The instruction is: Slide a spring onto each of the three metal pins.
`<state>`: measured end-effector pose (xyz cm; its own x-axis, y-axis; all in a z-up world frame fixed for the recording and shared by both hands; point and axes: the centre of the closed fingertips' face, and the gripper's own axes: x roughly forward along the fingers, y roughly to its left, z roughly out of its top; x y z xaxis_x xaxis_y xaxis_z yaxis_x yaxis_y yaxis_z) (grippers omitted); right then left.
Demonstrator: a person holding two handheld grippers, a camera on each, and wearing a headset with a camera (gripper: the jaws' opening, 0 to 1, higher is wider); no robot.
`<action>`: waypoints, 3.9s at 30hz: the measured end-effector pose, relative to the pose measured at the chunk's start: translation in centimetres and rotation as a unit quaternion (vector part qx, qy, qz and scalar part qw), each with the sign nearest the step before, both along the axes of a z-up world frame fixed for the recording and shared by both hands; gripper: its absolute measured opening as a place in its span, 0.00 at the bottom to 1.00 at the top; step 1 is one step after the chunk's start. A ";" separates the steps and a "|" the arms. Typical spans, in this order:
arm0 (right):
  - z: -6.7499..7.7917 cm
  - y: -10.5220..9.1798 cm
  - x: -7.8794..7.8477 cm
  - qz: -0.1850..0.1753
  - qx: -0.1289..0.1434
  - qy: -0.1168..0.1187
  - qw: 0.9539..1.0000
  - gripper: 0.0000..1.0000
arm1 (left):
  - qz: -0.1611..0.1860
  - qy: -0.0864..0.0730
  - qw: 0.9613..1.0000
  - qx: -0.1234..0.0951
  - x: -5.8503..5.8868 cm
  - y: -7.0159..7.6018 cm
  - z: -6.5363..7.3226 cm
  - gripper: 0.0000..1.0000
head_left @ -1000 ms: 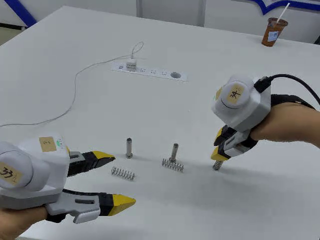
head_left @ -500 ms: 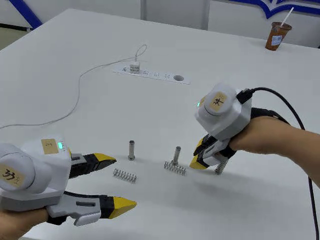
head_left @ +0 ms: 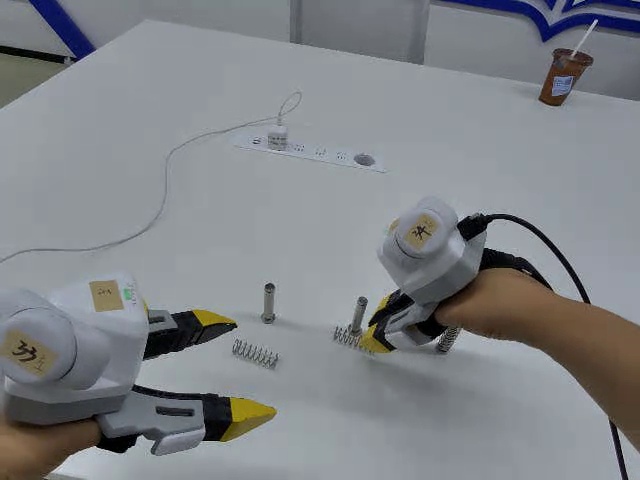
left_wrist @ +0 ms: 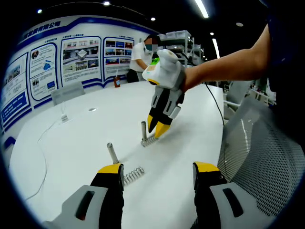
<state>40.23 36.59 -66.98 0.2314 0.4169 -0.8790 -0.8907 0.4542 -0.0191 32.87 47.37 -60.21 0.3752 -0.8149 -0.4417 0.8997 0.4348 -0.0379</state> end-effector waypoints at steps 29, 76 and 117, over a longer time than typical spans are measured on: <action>-1.6 1.3 -1.3 0.015 -0.006 0.020 1.000 0.12 | -0.003 0.004 1.000 0.000 -0.2 0.2 -0.4 0.59; 5.4 3.8 -6.8 0.149 -0.027 -0.007 0.988 0.11 | -0.097 -0.027 0.995 0.018 0.2 -5.7 0.3 0.40; 6.0 4.9 -8.8 0.216 -0.015 -0.013 0.976 0.12 | -0.144 -0.042 0.989 0.017 -1.1 -6.6 0.4 0.11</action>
